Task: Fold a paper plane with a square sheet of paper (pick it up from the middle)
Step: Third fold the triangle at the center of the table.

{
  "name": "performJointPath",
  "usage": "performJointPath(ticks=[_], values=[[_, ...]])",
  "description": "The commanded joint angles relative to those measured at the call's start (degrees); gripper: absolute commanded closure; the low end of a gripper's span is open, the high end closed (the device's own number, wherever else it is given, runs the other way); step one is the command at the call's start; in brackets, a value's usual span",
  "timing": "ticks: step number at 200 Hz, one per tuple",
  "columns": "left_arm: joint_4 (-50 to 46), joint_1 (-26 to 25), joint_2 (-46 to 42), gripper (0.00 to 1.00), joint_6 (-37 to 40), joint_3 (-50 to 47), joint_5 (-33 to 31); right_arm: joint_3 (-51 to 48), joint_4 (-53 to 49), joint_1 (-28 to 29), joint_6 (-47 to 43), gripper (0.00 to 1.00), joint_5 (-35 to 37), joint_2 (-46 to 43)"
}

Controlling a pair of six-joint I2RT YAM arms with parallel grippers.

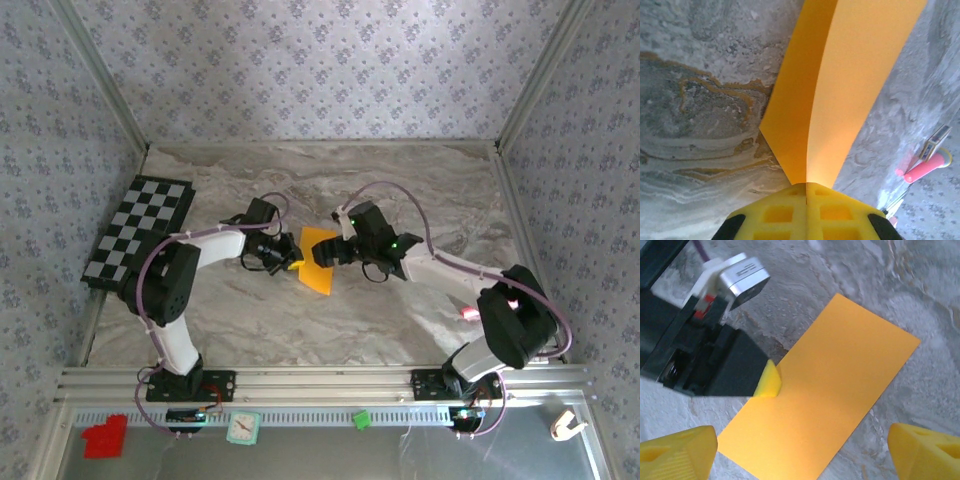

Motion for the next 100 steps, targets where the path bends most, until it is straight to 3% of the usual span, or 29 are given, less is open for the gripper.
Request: performJointPath(ticks=[1, 53, 100], values=[[0.84, -0.89, -2.09, 1.0, -6.58, -0.74, -1.04, -4.17, 3.66, 3.21, -9.81, 0.1, 5.78, -1.43], [1.95, -2.3, -1.82, 1.0, -10.11, -1.73, -3.41, -10.86, 15.49, 8.31, -16.48, 0.13, 8.31, 0.95], [3.27, -2.94, -1.73, 1.0, -10.67, -2.15, -3.51, -11.94, 18.74, 9.91, -22.06, 0.15, 6.81, 4.89]])
